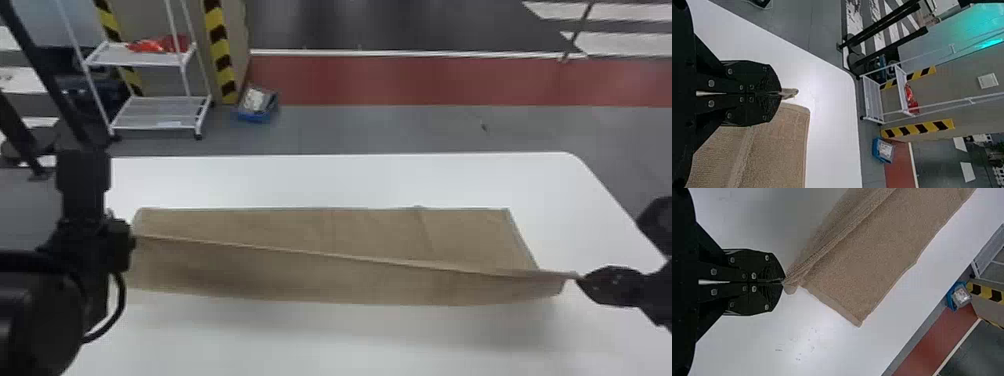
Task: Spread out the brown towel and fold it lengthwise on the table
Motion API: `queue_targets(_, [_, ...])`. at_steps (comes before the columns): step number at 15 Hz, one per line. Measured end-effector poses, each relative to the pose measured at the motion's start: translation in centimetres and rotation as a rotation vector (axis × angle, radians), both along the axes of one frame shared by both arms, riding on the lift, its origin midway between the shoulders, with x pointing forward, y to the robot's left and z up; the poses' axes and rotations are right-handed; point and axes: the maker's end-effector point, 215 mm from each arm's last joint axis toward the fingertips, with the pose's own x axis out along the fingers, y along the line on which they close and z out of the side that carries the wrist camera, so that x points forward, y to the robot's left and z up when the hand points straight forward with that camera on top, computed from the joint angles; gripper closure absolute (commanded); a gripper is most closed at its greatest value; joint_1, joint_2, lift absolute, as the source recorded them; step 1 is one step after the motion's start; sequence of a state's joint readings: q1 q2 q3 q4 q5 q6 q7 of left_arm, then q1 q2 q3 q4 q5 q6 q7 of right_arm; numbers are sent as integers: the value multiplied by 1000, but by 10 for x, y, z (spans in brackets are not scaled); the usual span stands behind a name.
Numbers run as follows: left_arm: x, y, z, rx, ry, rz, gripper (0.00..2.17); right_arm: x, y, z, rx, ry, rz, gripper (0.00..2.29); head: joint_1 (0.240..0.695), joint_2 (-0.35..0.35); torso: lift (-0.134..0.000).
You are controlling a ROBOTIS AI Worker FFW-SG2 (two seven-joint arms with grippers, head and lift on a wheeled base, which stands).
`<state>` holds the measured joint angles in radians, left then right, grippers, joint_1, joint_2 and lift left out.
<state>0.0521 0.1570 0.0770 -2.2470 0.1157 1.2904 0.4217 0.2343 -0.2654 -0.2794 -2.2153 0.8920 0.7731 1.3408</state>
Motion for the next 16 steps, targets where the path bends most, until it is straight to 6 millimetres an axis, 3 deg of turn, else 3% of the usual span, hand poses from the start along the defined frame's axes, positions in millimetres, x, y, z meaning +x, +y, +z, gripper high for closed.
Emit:
queue_targets(10, [59, 11, -15, 39, 19, 53, 1679, 70, 20, -14, 30, 44, -6, 1555, 695, 26, -125])
queue_targets(13, [77, 15, -14, 36, 19, 62, 1679, 85, 24, -4, 39, 47, -13, 1555, 695, 34, -125])
queue_targets(16, [81, 21, -17, 34, 19, 71, 1679, 97, 29, 10, 38, 24, -8, 1555, 695, 42, -125])
